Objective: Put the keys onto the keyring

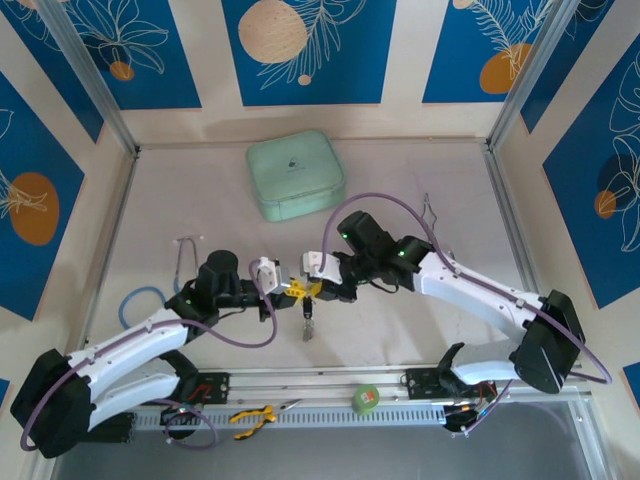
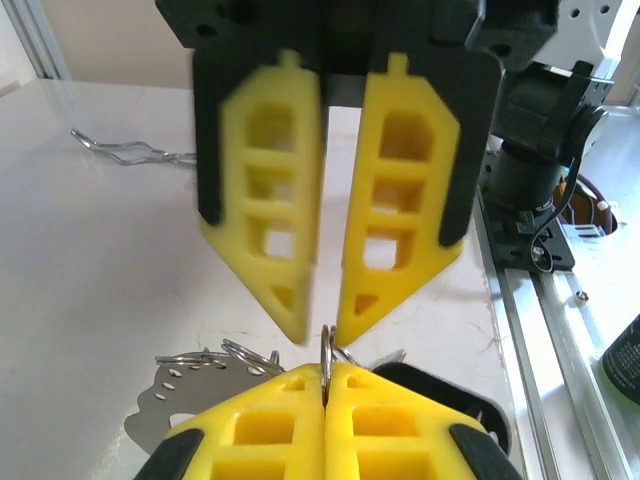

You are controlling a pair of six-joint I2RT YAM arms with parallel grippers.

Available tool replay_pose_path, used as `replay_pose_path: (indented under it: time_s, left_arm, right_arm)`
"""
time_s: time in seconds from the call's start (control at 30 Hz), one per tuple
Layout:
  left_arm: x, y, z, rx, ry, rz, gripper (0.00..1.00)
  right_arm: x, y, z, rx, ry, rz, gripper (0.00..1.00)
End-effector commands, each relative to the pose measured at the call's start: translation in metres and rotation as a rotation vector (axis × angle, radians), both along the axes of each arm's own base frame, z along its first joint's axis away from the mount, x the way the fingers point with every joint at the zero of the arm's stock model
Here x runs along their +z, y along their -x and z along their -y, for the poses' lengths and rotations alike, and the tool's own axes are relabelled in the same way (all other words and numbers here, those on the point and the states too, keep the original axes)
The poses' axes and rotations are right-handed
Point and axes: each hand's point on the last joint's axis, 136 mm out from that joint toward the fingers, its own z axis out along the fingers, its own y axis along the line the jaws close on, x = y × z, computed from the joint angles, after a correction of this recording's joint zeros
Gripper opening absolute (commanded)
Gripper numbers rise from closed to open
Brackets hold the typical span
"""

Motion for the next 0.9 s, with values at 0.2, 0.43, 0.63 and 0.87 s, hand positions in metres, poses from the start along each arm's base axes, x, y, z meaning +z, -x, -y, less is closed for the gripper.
replay_pose_path:
  time_s: [0.2,0.43,0.63,0.87]
  left_arm:
    - [0.025,0.003,-0.001,0.019,0.199,0.080,0.00]
    - [0.026,0.006,-0.004,0.022,0.251,0.087,0.00]
    - [0.025,0.007,-0.005,0.020,0.258,0.089,0.00]
    - [0.025,0.007,-0.004,0.017,0.262,0.090,0.00]
  right_arm:
    - [0.023,0.006,0.002,-0.041,-0.307,-0.093,0.26]
    - [0.013,0.009,-0.002,-0.023,-0.315,-0.126,0.26]
    - [0.013,0.010,-0.011,0.002,-0.327,-0.151,0.26]
    - [0.012,0.012,-0.016,0.023,-0.335,-0.169,0.21]
